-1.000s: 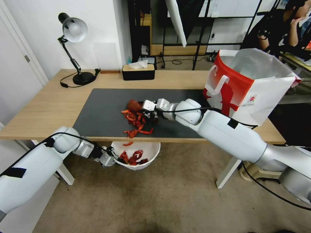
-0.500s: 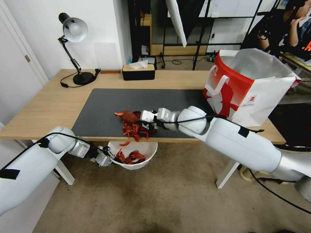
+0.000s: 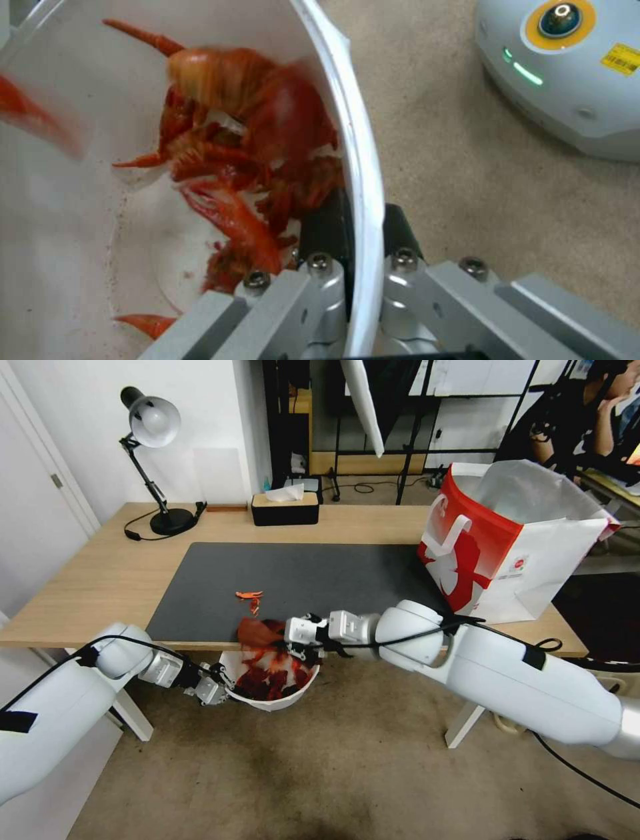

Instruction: Sweep shrimp from table into container with towel, then put container into takeout bag.

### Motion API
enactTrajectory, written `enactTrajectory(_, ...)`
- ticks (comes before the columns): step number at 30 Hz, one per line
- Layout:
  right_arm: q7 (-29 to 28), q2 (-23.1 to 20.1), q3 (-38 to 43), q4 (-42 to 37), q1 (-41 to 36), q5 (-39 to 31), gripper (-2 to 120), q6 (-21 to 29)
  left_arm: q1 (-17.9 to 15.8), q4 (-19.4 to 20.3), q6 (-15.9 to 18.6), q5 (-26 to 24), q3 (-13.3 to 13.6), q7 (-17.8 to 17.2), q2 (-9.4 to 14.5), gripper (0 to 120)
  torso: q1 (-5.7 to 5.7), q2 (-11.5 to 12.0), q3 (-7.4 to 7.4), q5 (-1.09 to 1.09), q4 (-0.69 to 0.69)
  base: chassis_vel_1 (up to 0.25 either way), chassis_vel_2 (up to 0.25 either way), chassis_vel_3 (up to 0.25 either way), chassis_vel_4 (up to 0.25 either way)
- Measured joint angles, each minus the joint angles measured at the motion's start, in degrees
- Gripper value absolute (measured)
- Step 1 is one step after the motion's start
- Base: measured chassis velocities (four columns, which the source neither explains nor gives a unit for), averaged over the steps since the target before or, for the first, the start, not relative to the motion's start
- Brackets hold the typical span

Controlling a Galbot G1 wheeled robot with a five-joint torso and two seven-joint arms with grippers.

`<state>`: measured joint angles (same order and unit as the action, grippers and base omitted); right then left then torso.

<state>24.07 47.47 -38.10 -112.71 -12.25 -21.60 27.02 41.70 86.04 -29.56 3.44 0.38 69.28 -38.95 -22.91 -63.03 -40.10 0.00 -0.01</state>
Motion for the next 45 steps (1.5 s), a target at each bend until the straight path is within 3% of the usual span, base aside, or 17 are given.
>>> enactTrajectory(5,-0.3,-2.1,2.6,-2.0,-2.2,0.0,5,-0.3,0.8,0.5,0.1,0.0,-0.3,0.0,0.6,0,0.00,0.0,0.00,0.00,0.01,0.000,0.000,0.000,0.000)
enactTrajectory(10,-1.7,-1.6,7.1,-1.7,-3.2,-0.5,5,-1.0,1.4,0.7,0.1,-0.1,-0.6,0.0,1.1,0,0.00,0.0,-0.01,0.00,-0.01,0.000,0.000,0.000,0.000)
enactTrajectory(17,-5.2,6.0,9.0,8.7,3.8,-0.8,5,-1.6,2.5,0.4,-0.9,-0.4,-2.1,0.2,1.9,0,-0.01,0.0,-0.01,-0.02,0.03,0.000,0.000,0.000,0.000)
enactTrajectory(30,-10.7,23.1,-2.9,35.1,14.0,3.8,5,-5.6,1.4,-6.1,-4.2,-2.1,-3.2,1.2,1.5,0,-0.02,0.0,-0.02,-0.02,0.01,0.000,0.000,0.000,0.000)
enactTrajectory(37,-8.4,27.0,-5.7,38.2,15.2,4.0,5,-5.8,1.5,-6.2,-4.6,-2.9,-3.2,1.4,1.6,0,-0.01,0.0,-0.01,-0.02,0.02,0.000,0.000,0.000,0.000)
enactTrajectory(45,-3.4,25.3,-8.4,34.2,14.7,2.7,5,-4.1,1.6,-5.9,-4.7,-3.4,-3.2,1.4,1.6,0,-0.01,0.0,0.00,-0.02,0.01,0.000,0.000,0.000,0.000)
